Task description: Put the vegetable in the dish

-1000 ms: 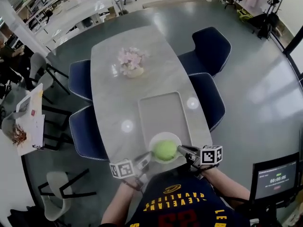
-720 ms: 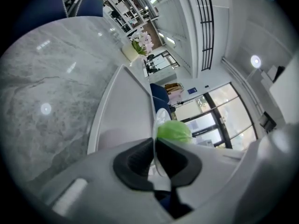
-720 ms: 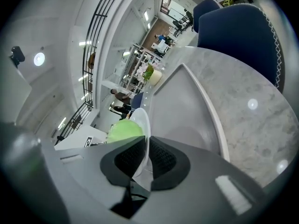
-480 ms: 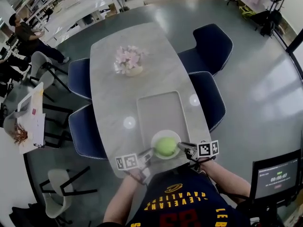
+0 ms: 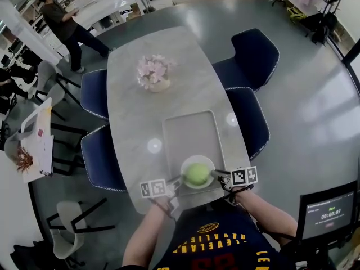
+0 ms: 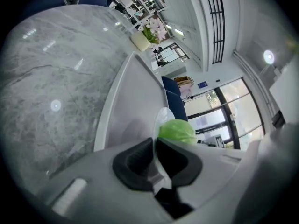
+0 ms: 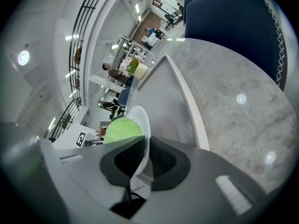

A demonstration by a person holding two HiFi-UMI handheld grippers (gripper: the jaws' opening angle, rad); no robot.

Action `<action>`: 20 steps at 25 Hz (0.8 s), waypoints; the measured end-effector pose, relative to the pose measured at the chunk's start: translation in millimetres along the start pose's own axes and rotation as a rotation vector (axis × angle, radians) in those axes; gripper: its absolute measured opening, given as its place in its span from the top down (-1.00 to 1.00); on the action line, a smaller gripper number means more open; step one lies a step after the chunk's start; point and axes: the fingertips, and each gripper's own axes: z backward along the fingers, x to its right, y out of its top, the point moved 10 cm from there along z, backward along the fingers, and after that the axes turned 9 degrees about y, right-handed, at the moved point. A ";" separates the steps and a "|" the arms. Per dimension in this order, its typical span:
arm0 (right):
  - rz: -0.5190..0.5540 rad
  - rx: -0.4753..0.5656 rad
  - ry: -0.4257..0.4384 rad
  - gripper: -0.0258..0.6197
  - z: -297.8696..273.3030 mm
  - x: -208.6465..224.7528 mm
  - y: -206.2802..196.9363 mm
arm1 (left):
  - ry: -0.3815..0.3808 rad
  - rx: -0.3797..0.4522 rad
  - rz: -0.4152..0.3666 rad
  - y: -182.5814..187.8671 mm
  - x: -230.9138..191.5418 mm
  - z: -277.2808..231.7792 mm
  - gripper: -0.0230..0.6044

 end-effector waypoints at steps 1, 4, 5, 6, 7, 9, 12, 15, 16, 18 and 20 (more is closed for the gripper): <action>-0.001 -0.007 -0.012 0.82 -1.4 1.5 0.1 | 0.009 -0.008 -0.001 0.4 -1.7 -1.9 0.84; -0.002 -0.029 -0.056 0.81 -4.1 3.6 -0.3 | 0.040 -0.034 -0.014 0.6 -2.9 -5.4 0.83; -0.001 -0.035 -0.067 0.80 -4.8 3.3 -0.6 | 0.050 -0.041 -0.018 0.6 -2.6 -5.7 0.83; -0.001 -0.040 -0.077 0.80 -5.4 2.9 -1.1 | 0.059 -0.047 -0.021 0.4 -2.4 -5.7 0.83; -0.001 -0.045 -0.085 0.80 -6.1 2.5 -1.5 | 0.069 -0.053 -0.022 0.3 -2.5 -5.8 0.83; 0.008 -0.057 -0.099 0.80 -7.6 2.7 -2.1 | 0.090 -0.064 -0.029 0.3 -3.1 -6.8 0.82; 0.026 -0.077 -0.122 0.79 -11.3 4.3 -2.0 | 0.124 -0.080 -0.043 1.0 -4.4 -9.4 0.81; 0.033 -0.092 -0.140 0.79 -15.2 5.9 -0.2 | 0.161 -0.089 -0.035 1.1 -6.8 -12.7 0.80; 0.037 -0.099 -0.148 0.79 -16.4 6.0 0.7 | 0.173 -0.091 -0.032 1.2 -7.6 -13.9 0.80; 0.050 -0.118 -0.176 0.78 -18.1 6.1 1.9 | 0.195 -0.100 -0.039 1.1 -7.2 -16.7 0.79; 0.063 -0.136 -0.208 0.77 -19.0 6.0 2.2 | 0.216 -0.113 -0.052 0.5 -5.2 -19.2 0.79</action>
